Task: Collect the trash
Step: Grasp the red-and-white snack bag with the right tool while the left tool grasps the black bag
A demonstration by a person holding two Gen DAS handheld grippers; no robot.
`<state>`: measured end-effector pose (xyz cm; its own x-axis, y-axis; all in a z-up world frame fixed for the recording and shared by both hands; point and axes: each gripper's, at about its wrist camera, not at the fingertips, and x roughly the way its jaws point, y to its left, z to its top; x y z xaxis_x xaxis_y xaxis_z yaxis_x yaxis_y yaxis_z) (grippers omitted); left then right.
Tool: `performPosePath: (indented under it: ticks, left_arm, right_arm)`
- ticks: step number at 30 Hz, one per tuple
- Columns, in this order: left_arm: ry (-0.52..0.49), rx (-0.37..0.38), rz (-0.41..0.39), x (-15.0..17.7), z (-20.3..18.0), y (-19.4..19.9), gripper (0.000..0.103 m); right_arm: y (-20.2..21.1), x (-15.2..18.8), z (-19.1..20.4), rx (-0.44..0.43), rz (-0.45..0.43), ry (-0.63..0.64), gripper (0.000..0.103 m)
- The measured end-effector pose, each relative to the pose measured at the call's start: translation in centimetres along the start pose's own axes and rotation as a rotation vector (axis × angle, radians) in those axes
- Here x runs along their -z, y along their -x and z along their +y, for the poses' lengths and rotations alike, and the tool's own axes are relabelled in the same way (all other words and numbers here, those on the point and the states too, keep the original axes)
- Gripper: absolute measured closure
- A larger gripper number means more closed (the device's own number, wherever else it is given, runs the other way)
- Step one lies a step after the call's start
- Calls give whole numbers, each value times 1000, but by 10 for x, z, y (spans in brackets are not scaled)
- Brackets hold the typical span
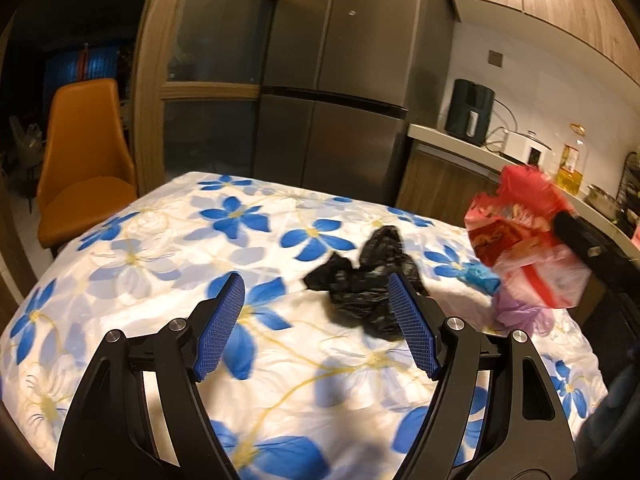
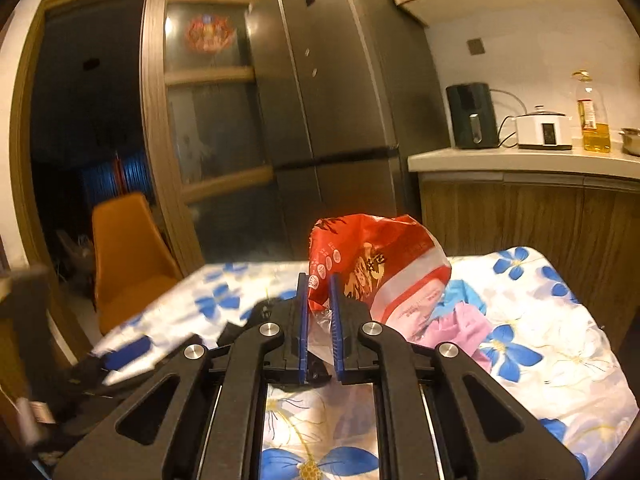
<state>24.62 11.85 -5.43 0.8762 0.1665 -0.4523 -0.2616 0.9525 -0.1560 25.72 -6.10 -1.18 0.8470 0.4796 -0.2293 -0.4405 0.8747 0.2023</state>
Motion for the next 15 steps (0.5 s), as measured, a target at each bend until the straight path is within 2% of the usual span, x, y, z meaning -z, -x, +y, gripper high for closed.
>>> performPosePath:
  ticks: [6,12,15]
  left_arm:
    - [-77,24,24,-4,-36,-29,30]
    - [-88,9,80,-6,-48,-62,31]
    - [-88,9,149,-2,-49,-80,52]
  right_arm:
    - [31,0,-21,55,-30,-27,93]
    - [50,0,-43,119,-49,-49,93]
    - [56,1,-53,137,-50,-65,93]
